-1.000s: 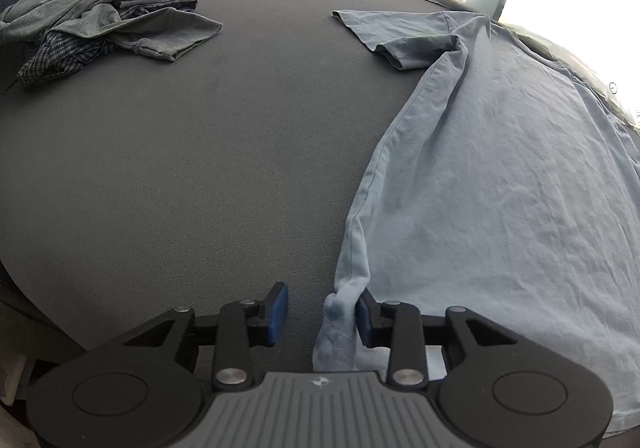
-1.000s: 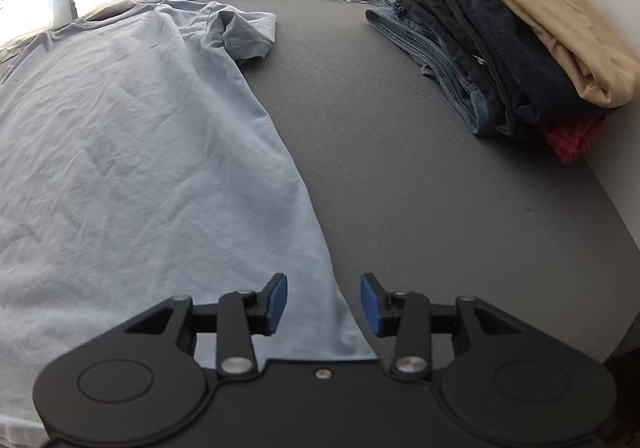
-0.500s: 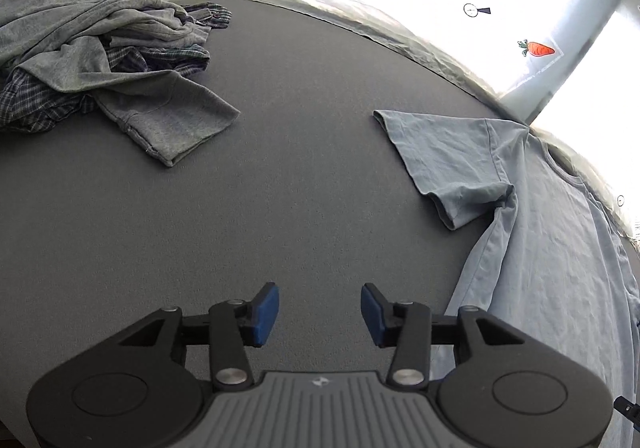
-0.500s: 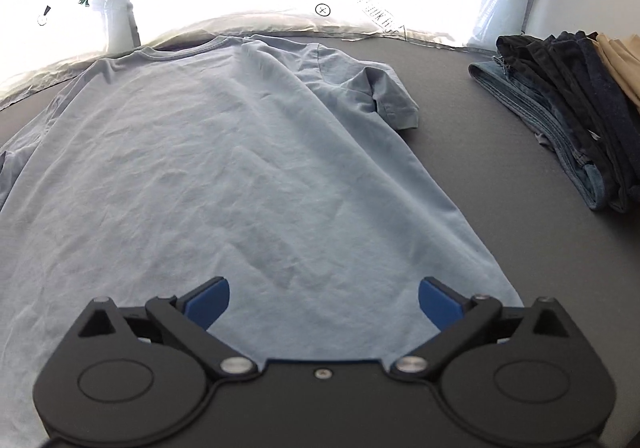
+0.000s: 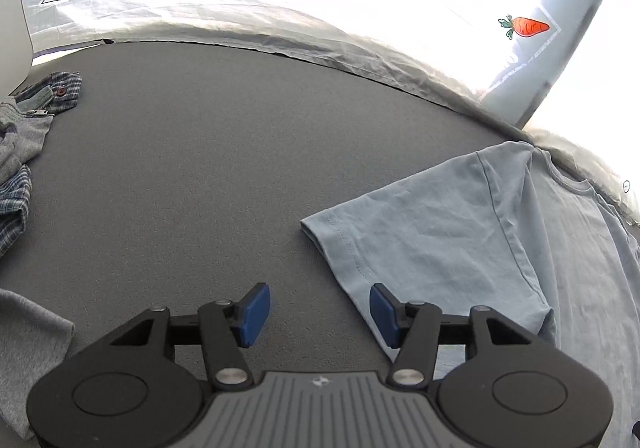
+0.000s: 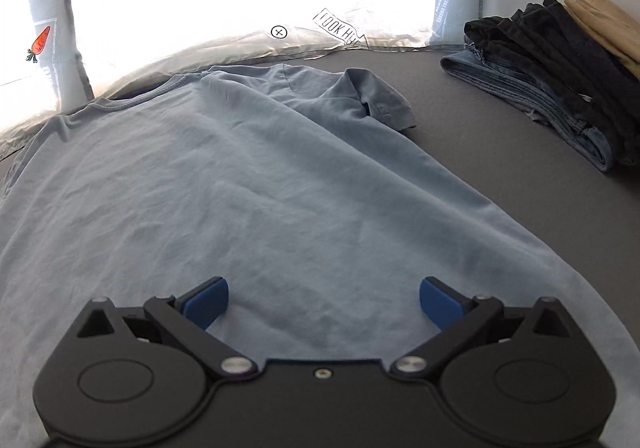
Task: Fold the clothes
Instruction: 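Pull the hem with both tools to straighten the T-shirt, then release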
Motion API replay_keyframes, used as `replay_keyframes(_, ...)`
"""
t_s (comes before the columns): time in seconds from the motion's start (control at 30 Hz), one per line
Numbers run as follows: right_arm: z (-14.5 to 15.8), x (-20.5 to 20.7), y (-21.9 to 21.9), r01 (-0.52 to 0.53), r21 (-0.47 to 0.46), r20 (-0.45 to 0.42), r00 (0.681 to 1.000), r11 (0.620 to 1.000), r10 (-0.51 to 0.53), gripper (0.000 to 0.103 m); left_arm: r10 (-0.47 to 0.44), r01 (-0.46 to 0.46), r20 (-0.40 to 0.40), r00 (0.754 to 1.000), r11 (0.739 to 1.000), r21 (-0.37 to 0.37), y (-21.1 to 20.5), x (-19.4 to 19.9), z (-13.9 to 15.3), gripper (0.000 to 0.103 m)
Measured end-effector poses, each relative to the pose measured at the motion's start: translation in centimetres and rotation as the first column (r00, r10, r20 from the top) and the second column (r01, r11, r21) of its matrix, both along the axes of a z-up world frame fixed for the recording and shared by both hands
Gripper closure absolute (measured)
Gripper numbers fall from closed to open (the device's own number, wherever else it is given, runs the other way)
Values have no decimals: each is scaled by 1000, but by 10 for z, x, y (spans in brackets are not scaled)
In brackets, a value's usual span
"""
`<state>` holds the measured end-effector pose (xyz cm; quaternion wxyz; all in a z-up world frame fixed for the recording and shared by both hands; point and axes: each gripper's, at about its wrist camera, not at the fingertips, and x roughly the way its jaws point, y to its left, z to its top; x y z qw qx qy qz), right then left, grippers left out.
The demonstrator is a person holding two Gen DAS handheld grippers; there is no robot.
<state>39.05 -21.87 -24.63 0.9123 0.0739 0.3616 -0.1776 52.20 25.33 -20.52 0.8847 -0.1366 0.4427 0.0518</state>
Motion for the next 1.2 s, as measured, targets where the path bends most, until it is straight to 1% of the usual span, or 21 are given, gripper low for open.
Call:
replay_keyframes(0.07,-4,-4,3,13,-20,40,999,1000,-12,0,8,-8,17,1000,1000,14,-1,12,-4,38)
replay_keyframes(0.1,-5,-4,4,20,-27,55,998,999,-18,0,15,-16,28,999,1000,17,-2,16,-6,34)
replay_keyframes(0.17,-6,-4,5,26,-33,64,998,999,-24,0,16,-17,49,999,999,28,-4,21,-8,33)
replay_keyframes(0.2,-6,-3,5,29,-33,64,998,999,-27,0,15,-18,60,998,999,40,-6,23,-9,34)
replay_keyframes(0.27,-5,-2,5,32,-35,65,997,999,-30,0,19,-26,81,997,996,87,-11,24,-10,45)
replay_keyframes(0.3,-6,-2,5,34,-35,66,997,999,-31,0,26,-37,89,996,991,125,-14,24,-11,61)
replay_keyframes(0.33,-6,-2,5,35,-35,66,997,999,-32,0,28,-43,96,995,988,151,-16,23,-11,79)
replay_keyframes(0.37,-6,-1,5,35,-35,66,997,999,-33,0,30,-47,108,994,987,152,-15,23,-11,91)
replay_keyframes(0.4,-6,-1,5,35,-35,67,997,999,-33,0,45,-60,107,993,988,140,-14,24,-10,97)
replay_keyframes(0.47,-6,-2,5,35,-35,68,997,999,-33,0,66,-81,103,992,985,152,-12,26,-6,98)
replay_keyframes(0.53,-6,-2,5,35,-35,68,997,999,-33,0,82,-104,121,989,976,189,-7,27,1,99)
replay_keyframes(0.67,-6,-2,5,36,-35,68,997,999,-34,0,120,-155,163,979,962,223,16,35,16,99)
replay_keyframes(0.73,-6,-2,6,37,-35,68,997,999,-34,0,118,-155,166,979,961,230,27,41,17,99)
replay_keyframes(0.8,-6,-2,6,37,-34,68,997,999,-35,0,103,-137,146,984,961,240,30,50,13,99)
replay_keyframes(0.87,-6,-2,6,37,-35,67,997,999,-35,0,64,-93,106,992,950,299,22,57,4,98)
replay_keyframes(0.9,-6,-2,6,38,-35,68,997,999,-35,0,45,-69,80,996,944,322,19,59,0,95)
replay_keyframes(0.97,-6,-2,5,37,-35,67,997,999,-34,0,56,-70,53,997,944,324,17,57,-4,89)
replay_keyframes(1.0,-6,-2,5,37,-36,67,997,999,-34,0,73,-84,49,996,950,300,20,53,-3,81)
replay_keyframes(1.03,-6,-2,5,37,-36,67,997,999,-35,0,92,-101,45,995,956,274,23,48,-1,68)
replay_keyframes(1.13,-5,-1,5,41,-36,66,997,999,-38,0,153,-157,32,988,969,193,28,27,9,47)
replay_keyframes(1.2,-5,0,6,46,-36,66,997,998,-44,0,150,-150,11,989,975,165,20,6,17,38)
